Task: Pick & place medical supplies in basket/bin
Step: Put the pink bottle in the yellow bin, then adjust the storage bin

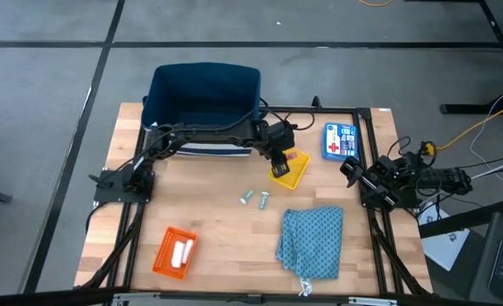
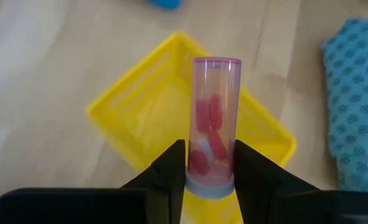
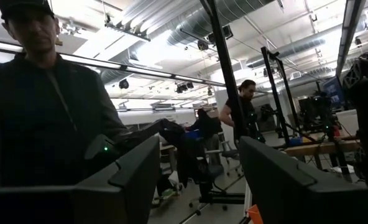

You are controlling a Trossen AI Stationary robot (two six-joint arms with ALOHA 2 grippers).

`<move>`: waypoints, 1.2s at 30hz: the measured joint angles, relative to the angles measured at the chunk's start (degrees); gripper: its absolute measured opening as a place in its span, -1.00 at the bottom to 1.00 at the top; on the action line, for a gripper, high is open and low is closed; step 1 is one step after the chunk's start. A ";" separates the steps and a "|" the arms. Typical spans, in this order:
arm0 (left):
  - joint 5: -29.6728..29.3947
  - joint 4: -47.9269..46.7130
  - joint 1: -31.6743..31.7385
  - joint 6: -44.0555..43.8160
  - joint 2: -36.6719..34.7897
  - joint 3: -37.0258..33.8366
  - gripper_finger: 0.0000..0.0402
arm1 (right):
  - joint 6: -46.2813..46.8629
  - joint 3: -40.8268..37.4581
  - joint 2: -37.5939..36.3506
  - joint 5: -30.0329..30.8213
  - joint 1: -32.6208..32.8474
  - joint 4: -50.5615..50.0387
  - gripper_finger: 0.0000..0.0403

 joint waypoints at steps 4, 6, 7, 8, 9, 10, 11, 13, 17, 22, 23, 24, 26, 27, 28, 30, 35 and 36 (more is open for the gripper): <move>0.10 2.12 -0.60 -0.24 0.66 -0.08 -0.39 | 0.12 0.00 0.00 -0.01 0.00 -0.12 0.11; -0.05 3.64 -0.80 -0.24 0.79 0.07 -0.32 | 0.22 0.00 0.01 0.01 0.00 -0.15 0.11; -0.03 3.13 -0.80 -0.32 0.81 0.07 -0.28 | 0.38 0.00 0.01 0.00 0.00 -0.15 0.11; -0.08 3.09 -0.71 -0.61 0.88 0.04 -0.24 | 0.42 0.00 0.02 -0.01 0.00 -0.16 0.11; -0.14 3.24 -0.58 -0.71 0.94 0.04 -0.20 | 0.44 0.00 0.02 -0.01 0.00 -0.16 0.11; -0.28 3.21 -0.42 -0.86 0.94 0.04 -0.17 | 0.49 0.00 0.00 -0.01 0.00 -0.14 0.11; -0.30 3.24 -0.17 -1.09 0.94 0.04 -0.13 | 0.77 0.00 0.00 -0.01 0.00 -0.16 0.11; -0.42 3.33 0.25 -1.79 0.94 0.04 -0.06 | 1.10 0.00 0.02 -0.01 0.00 -0.16 0.11; 0.26 2.59 1.12 -4.85 0.77 0.04 0.02 | 1.27 0.00 0.02 -0.01 0.00 -0.16 0.11; 3.08 0.24 1.43 -8.55 -2.10 0.02 0.04 | 1.73 0.00 0.02 -0.23 0.00 -0.37 0.11; 3.19 -1.36 1.40 -8.63 -2.87 0.02 0.03 | 1.73 0.00 0.02 -0.23 0.00 -0.44 0.11; 3.17 -3.48 1.19 -8.83 -3.73 0.02 0.02 | 1.73 0.00 0.02 -0.24 0.00 -0.44 0.11; 2.94 -6.95 0.22 -9.47 -5.21 0.02 0.00 | 1.75 0.00 0.02 -0.60 0.00 -0.53 0.11; 2.85 -8.85 -0.42 -10.12 -6.00 0.02 -0.01 | 1.74 0.00 0.02 -0.94 0.00 -0.61 0.11; 2.73 -10.95 -1.27 -10.98 -6.72 0.02 -0.02 | 1.73 0.00 0.02 -1.30 0.00 -0.62 0.11; 2.24 -15.02 -3.07 -13.46 -8.24 0.02 -0.03 | 1.70 0.00 0.02 -1.71 0.00 -0.65 0.11; 0.22 -21.12 -7.81 -19.95 -9.77 0.00 -0.04 | 1.70 0.00 0.02 -1.71 0.00 -1.07 0.11; -1.16 -20.46 -8.64 -20.20 -9.94 0.00 -0.04 | 1.66 0.00 0.02 -1.69 0.00 -1.25 0.11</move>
